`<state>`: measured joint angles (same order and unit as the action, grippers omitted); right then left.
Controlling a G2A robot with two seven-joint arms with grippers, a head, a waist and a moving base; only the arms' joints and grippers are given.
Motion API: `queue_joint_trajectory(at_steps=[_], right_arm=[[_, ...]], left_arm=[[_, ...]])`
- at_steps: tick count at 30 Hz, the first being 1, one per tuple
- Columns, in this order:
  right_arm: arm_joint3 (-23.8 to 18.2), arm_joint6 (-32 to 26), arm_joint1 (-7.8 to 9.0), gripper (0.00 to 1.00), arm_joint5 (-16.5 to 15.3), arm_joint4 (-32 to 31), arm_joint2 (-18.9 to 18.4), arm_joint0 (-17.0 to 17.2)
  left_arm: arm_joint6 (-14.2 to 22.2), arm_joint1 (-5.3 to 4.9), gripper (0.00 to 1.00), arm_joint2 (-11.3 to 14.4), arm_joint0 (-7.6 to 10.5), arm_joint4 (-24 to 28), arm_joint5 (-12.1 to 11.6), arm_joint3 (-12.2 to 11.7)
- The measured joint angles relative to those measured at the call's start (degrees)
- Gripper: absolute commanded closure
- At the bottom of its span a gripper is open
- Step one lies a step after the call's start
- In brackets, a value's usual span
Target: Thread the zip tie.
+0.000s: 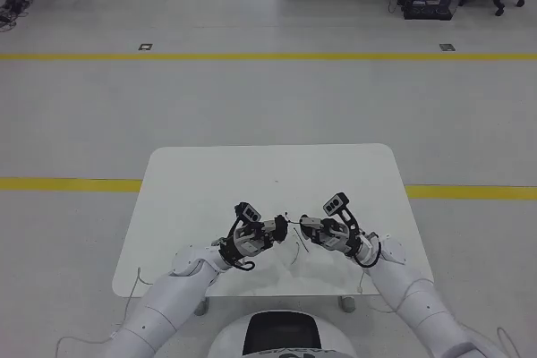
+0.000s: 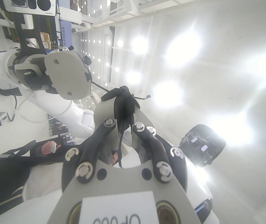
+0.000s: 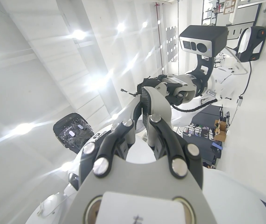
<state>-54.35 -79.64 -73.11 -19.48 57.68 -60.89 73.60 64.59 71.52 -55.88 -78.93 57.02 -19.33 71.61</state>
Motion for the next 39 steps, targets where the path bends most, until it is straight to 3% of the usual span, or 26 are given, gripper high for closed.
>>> queue_joint_trajectory(at_steps=[39], right_arm=[[2.4,0.0,-0.44,1.00,0.0,-2.7,-0.7,-0.1]], left_arm=[[0.0,0.00,1.00,0.0,0.00,0.0,0.0,0.0]])
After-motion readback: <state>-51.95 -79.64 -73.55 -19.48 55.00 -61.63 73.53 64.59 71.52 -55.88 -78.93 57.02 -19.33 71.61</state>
